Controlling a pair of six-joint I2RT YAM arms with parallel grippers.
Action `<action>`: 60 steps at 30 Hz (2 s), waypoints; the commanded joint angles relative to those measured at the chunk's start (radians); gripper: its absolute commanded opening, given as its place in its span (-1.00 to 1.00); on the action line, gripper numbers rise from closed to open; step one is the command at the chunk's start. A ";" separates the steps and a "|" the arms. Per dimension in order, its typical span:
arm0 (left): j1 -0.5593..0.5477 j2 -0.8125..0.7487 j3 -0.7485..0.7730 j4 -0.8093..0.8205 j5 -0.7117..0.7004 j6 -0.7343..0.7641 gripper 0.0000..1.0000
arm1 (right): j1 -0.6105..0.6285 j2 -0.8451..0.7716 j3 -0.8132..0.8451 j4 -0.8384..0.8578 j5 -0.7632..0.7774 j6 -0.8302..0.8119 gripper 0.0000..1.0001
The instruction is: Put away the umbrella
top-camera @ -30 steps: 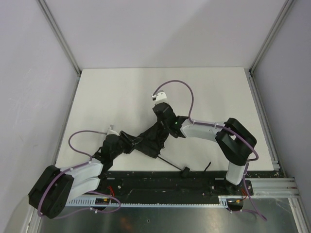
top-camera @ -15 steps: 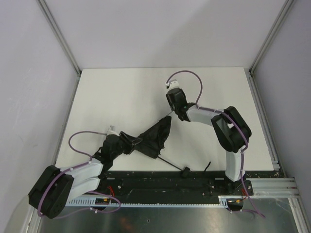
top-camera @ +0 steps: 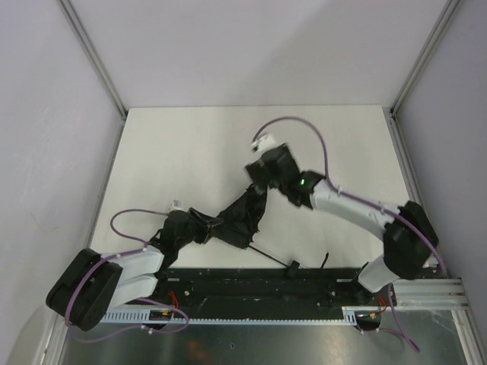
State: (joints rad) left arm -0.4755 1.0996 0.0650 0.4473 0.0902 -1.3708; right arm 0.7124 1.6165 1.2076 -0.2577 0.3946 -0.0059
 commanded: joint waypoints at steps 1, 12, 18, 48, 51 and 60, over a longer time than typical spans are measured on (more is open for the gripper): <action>-0.003 0.078 -0.014 -0.129 0.026 -0.023 -1.00 | 0.284 -0.160 -0.141 0.077 -0.037 -0.095 0.99; -0.003 0.129 0.066 -0.292 0.039 -0.011 -1.00 | 0.598 0.031 -0.351 0.511 -0.039 -0.276 0.80; -0.003 0.105 0.094 -0.369 0.017 -0.007 -1.00 | 0.593 0.134 -0.346 0.545 -0.033 -0.302 0.67; 0.278 -0.420 0.017 -0.342 0.180 0.099 0.99 | 0.100 0.544 -0.402 0.639 -1.132 0.281 -1.00; 0.275 -0.474 -0.023 -0.320 0.205 0.048 0.99 | 0.052 0.598 -0.386 0.674 -1.197 0.354 -1.00; 0.117 -0.387 -0.003 -0.288 0.087 -0.129 0.99 | 0.026 0.658 -0.315 0.621 -1.224 0.412 -1.00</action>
State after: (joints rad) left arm -0.2913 0.6266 0.0456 0.1123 0.2298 -1.4109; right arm 0.7441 2.1326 0.9630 0.7124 -0.8879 0.4168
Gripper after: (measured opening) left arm 0.994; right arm 0.363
